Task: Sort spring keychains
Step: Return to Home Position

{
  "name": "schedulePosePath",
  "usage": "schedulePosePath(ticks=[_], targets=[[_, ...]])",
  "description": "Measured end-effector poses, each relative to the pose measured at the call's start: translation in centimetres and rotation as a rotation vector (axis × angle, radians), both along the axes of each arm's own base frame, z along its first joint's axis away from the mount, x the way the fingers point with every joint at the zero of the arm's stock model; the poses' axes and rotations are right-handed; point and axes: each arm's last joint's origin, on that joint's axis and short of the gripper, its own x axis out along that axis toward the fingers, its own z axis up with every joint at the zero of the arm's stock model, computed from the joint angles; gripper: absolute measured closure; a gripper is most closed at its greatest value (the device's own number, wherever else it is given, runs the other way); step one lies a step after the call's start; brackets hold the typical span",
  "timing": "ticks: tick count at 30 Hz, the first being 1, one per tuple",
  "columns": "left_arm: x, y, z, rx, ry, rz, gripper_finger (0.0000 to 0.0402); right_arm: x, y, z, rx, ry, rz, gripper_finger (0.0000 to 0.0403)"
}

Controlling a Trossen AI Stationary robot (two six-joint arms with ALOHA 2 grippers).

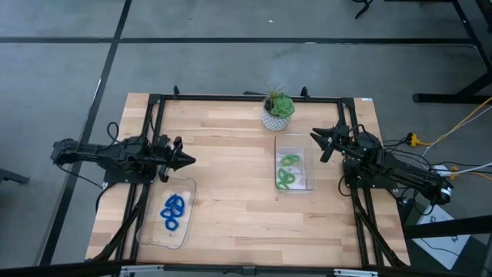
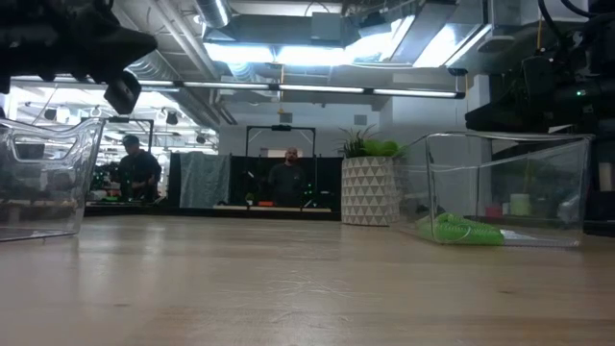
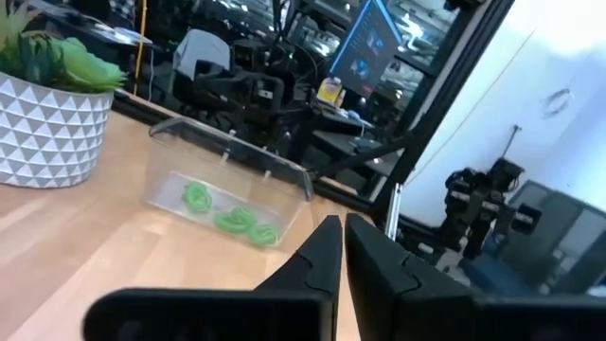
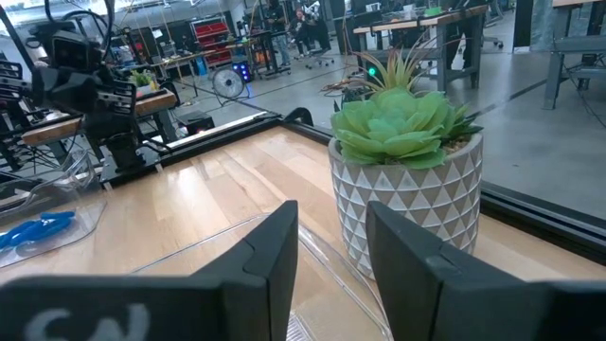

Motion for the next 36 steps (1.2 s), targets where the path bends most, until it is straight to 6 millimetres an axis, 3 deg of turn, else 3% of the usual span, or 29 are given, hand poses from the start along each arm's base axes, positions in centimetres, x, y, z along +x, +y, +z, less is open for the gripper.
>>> schedulePosePath(ticks=[17, 27, 36], targets=[[-1.6, 1.8, -1.7, 0.072, 0.141, 0.090, 0.0400, 0.0, 0.0, 0.0, 0.000, 0.000, 0.000, 0.0276], [-1.3, 2.2, -1.9, 0.113, 0.034, 0.135, 0.0399, 0.0, 0.0, 0.0, 0.000, 0.000, 0.000, 0.0276], [-1.2, 2.3, -2.0, 0.176, 0.038, 0.172, 0.0397, 0.0, 0.0, 0.0, 0.000, 0.000, 0.000, 0.0276]])
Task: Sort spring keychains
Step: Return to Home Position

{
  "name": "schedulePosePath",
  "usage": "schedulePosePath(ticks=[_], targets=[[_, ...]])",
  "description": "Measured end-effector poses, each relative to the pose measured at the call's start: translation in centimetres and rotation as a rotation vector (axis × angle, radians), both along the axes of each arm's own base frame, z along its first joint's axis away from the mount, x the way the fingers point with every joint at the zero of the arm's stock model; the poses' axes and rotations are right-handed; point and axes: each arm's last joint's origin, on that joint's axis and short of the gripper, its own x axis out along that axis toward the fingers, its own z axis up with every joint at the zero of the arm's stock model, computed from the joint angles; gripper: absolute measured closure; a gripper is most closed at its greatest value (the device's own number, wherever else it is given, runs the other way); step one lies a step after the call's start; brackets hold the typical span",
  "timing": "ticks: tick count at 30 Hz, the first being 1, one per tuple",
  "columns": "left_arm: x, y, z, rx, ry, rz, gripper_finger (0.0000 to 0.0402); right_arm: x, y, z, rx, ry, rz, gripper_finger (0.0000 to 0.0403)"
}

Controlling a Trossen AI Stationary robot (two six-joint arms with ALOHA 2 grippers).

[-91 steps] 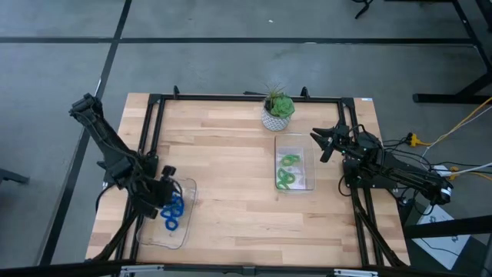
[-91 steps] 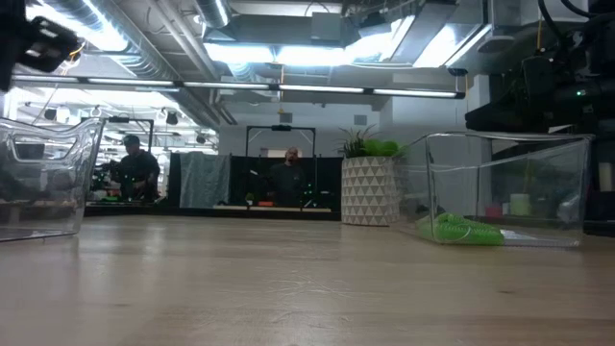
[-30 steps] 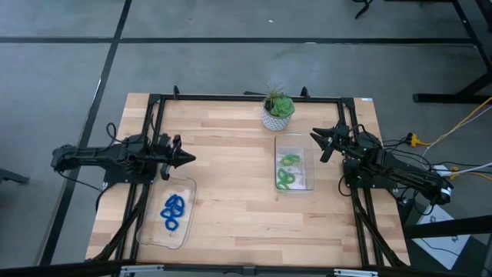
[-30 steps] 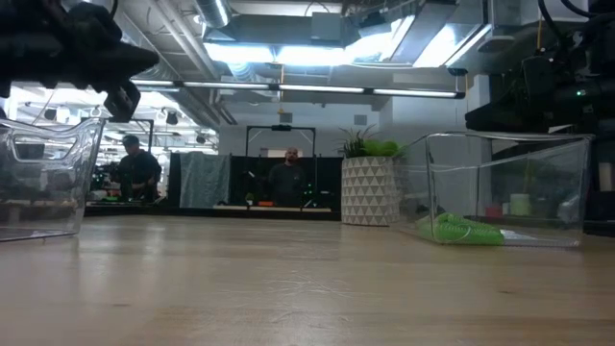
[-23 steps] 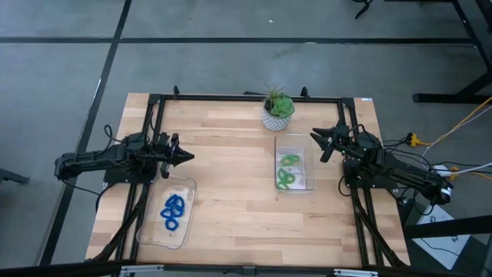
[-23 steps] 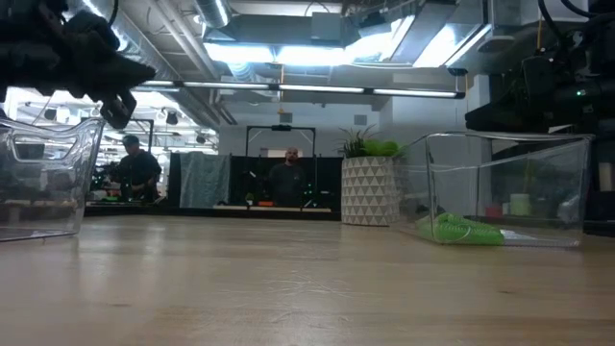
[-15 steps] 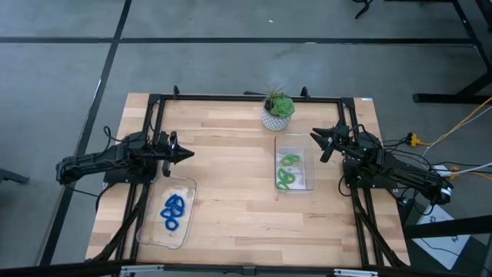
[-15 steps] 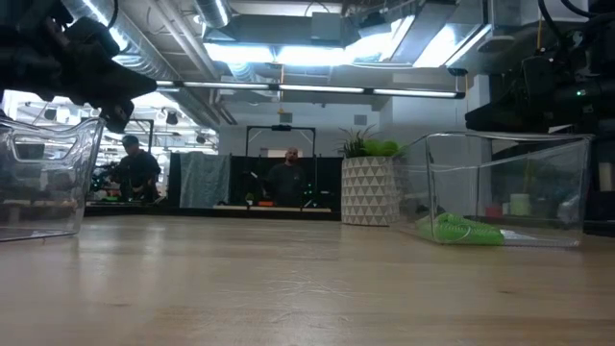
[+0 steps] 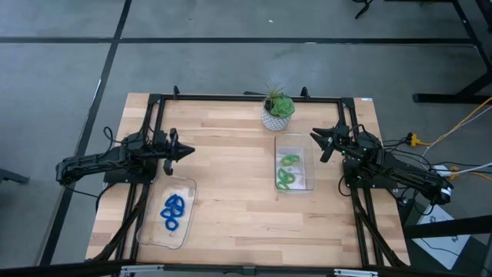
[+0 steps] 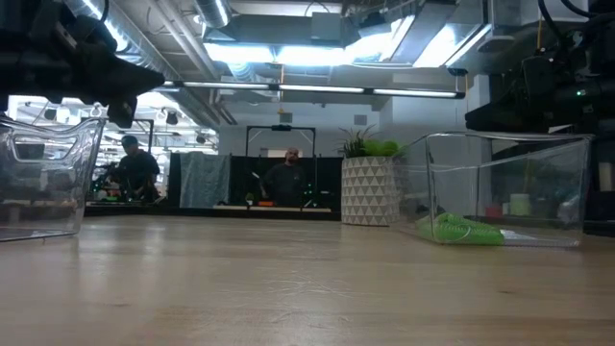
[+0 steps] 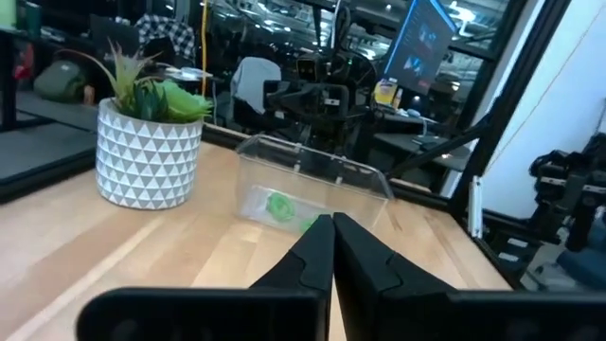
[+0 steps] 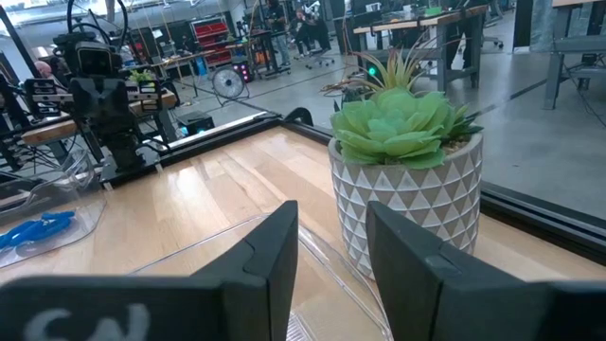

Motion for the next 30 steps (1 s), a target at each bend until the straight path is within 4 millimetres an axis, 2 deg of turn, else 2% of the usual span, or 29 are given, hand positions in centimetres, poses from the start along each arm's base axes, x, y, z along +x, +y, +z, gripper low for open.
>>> schedulePosePath(ticks=[30], targets=[[0.00, 0.03, -0.03, 0.003, 0.003, 0.009, 0.0390, 0.00, 0.00, 0.01, 0.000, 0.000, 0.000, 0.0276]])
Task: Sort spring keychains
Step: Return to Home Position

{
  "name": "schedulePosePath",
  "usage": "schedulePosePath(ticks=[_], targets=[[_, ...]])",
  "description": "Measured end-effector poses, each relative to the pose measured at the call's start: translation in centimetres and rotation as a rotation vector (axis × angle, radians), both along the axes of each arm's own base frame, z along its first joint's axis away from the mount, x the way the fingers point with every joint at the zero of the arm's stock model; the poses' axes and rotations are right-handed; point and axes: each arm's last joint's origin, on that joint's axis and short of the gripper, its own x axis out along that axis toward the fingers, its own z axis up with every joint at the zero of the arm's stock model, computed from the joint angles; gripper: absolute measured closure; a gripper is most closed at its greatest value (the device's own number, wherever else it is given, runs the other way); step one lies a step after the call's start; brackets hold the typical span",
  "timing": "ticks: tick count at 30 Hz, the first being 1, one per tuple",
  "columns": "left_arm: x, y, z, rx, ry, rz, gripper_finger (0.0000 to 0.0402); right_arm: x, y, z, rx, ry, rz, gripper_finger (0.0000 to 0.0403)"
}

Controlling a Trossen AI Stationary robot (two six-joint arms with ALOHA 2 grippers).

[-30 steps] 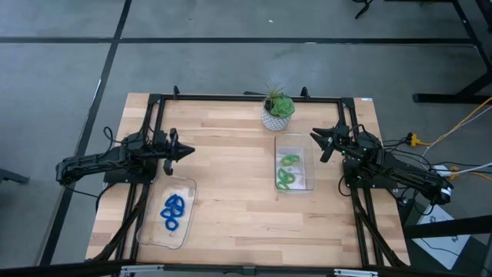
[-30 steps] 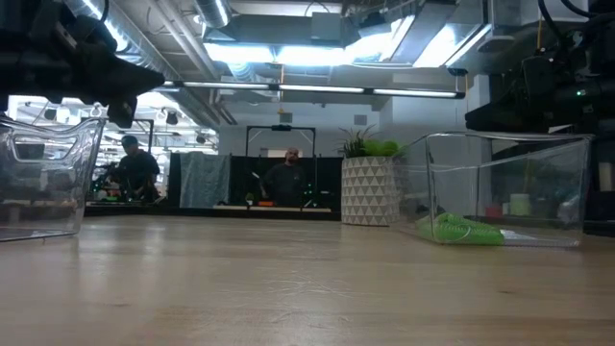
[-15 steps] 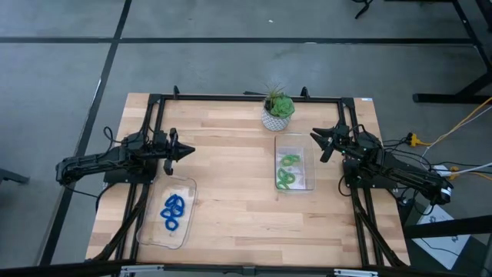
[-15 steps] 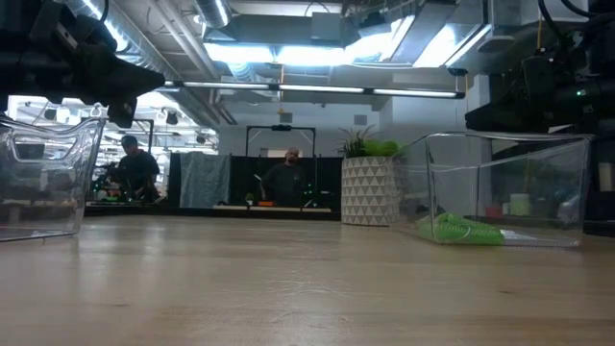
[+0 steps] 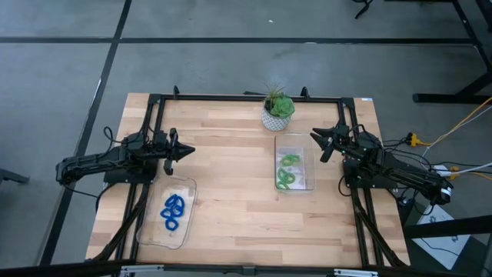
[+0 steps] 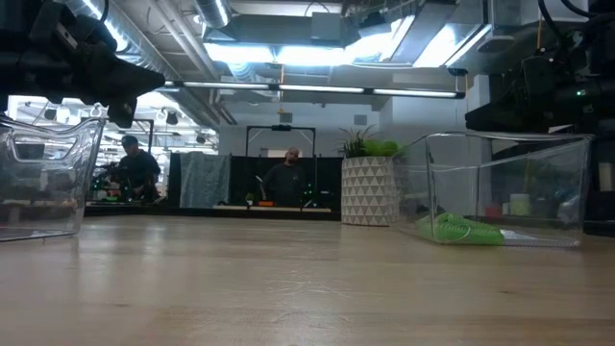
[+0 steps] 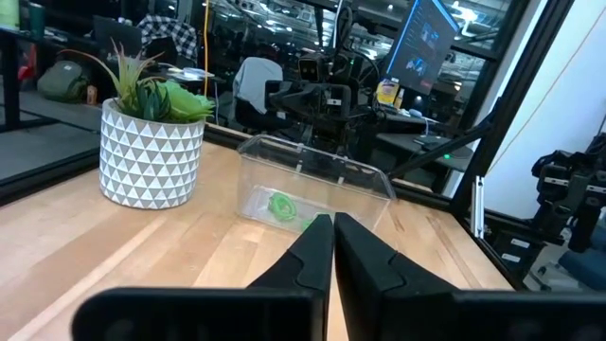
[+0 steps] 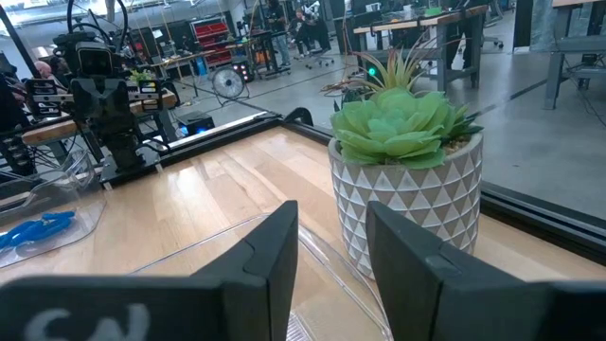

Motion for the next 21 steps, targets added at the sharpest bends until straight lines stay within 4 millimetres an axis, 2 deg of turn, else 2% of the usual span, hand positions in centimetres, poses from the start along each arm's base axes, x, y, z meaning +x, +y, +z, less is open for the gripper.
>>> schedulePosePath(ticks=[21], targets=[[0.00, 0.00, 0.00, 0.000, 0.000, 0.000, 0.0393, 0.00, 0.00, -0.01, 0.000, 0.000, 0.000, 0.0276]])
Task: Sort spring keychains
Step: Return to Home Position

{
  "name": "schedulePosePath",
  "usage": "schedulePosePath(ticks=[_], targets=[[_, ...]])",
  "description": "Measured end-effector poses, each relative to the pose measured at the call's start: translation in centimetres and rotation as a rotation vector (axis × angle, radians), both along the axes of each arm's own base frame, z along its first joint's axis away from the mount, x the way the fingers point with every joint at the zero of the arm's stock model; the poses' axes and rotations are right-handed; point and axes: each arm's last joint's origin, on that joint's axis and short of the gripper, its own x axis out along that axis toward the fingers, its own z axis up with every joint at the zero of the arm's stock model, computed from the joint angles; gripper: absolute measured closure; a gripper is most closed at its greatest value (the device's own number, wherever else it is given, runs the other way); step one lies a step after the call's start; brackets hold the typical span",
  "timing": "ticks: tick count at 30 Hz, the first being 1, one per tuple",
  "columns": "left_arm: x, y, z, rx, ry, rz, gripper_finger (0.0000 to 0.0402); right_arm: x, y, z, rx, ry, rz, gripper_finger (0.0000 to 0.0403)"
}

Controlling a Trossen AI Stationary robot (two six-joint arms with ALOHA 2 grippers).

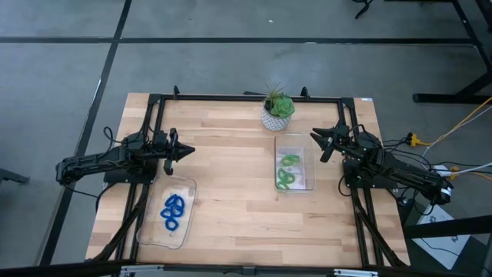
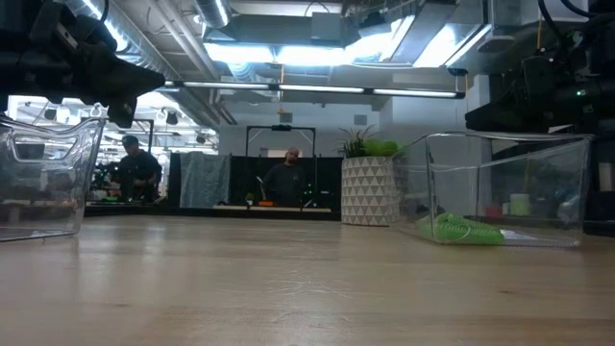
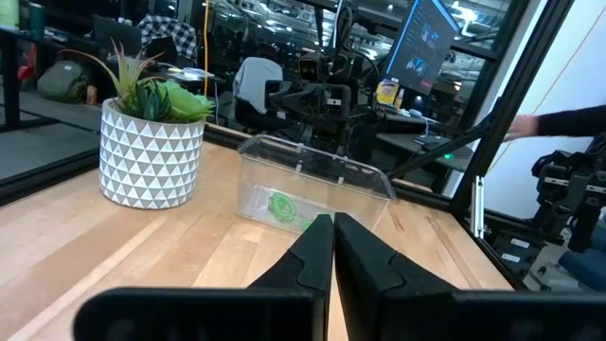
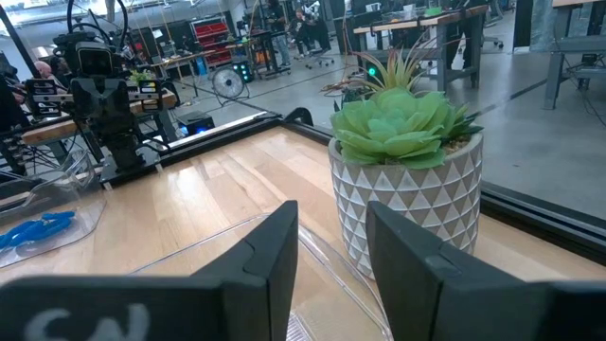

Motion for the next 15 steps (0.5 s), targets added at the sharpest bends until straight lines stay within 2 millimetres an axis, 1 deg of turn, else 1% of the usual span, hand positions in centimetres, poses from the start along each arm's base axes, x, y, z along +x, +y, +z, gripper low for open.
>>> schedulePosePath(ticks=[5, 15], targets=[[0.00, 0.00, 0.00, 0.000, 0.000, 0.000, 0.0389, 0.00, 0.00, 0.01, 0.000, 0.000, 0.000, 0.0276], [0.00, 0.00, 0.00, 0.000, 0.000, 0.000, 0.0395, 0.00, 0.00, 0.00, 0.000, 0.000, 0.000, 0.0276]])
